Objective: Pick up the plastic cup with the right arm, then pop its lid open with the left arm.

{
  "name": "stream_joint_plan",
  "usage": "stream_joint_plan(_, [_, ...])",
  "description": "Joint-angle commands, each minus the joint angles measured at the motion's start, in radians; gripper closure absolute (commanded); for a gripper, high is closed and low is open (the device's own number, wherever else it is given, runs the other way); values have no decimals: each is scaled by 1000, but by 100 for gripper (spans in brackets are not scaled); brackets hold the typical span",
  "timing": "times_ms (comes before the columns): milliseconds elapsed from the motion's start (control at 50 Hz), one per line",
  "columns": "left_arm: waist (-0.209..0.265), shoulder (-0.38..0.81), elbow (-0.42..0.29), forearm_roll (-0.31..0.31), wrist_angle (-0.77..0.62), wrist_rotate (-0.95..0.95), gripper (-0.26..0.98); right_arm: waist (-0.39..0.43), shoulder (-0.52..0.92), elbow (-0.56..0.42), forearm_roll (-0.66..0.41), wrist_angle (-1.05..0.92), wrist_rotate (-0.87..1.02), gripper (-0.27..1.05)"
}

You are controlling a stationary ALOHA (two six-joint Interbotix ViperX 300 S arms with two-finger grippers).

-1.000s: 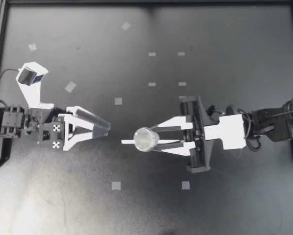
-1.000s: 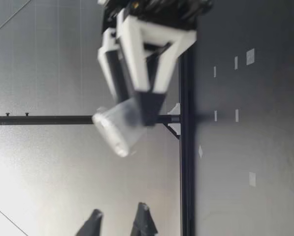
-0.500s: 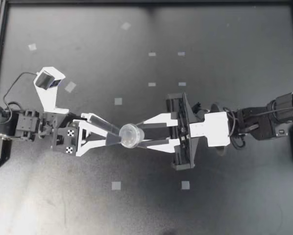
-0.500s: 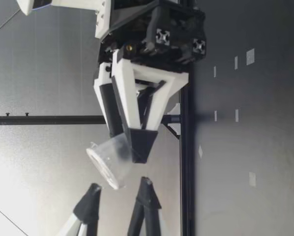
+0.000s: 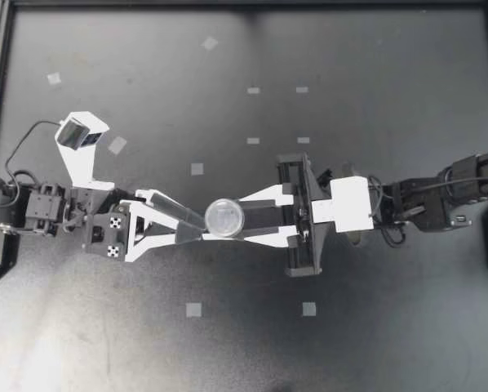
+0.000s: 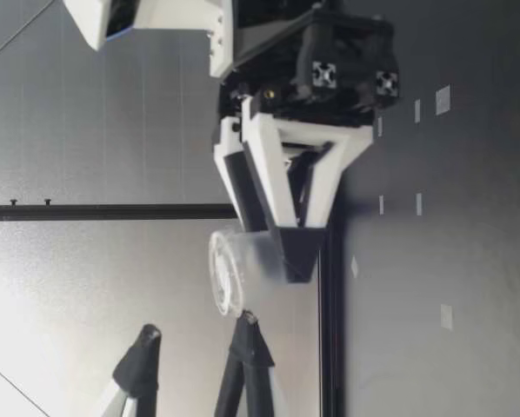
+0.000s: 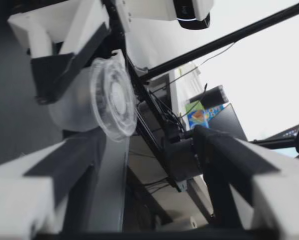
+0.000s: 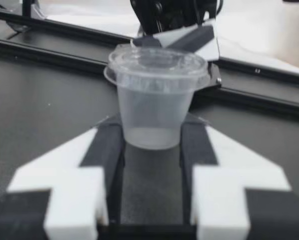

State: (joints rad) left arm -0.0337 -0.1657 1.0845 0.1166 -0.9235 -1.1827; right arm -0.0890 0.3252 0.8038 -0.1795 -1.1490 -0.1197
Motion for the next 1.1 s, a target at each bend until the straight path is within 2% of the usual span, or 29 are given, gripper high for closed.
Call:
stream_joint_plan(0, [-8, -37, -26, 3, -14, 8, 9, -15, 3, -2, 5, 9, 14, 50])
stream_joint_plan(220, [-8, -61, -3, 3, -12, 25, 9, -15, 3, 32, 3, 9, 52, 50])
stream_joint_plan(340, [-6, -69, 9, 3, 2, 103, 9, -11, -37, 64, -11, 9, 72, 50])
stream_joint_plan(460, [-6, -75, 21, 3, 43, 272, 9, -3, -98, 97, -15, -5, 87, 50])
stream_joint_plan(640, [-8, -98, 12, 3, 149, 646, 9, 18, -184, 118, -18, -51, 138, 50])
stream_joint_plan(780, [-8, -94, 29, -8, 160, 931, 9, 26, -210, 120, -23, -91, 230, 50])
stream_joint_plan(900, [-8, -83, 34, -31, 120, 1009, 9, 29, -201, 120, -49, -101, 290, 50])
stream_joint_plan(1080, [-8, -69, 31, -34, 84, 1025, 9, 31, -209, 121, -60, -103, 291, 50])
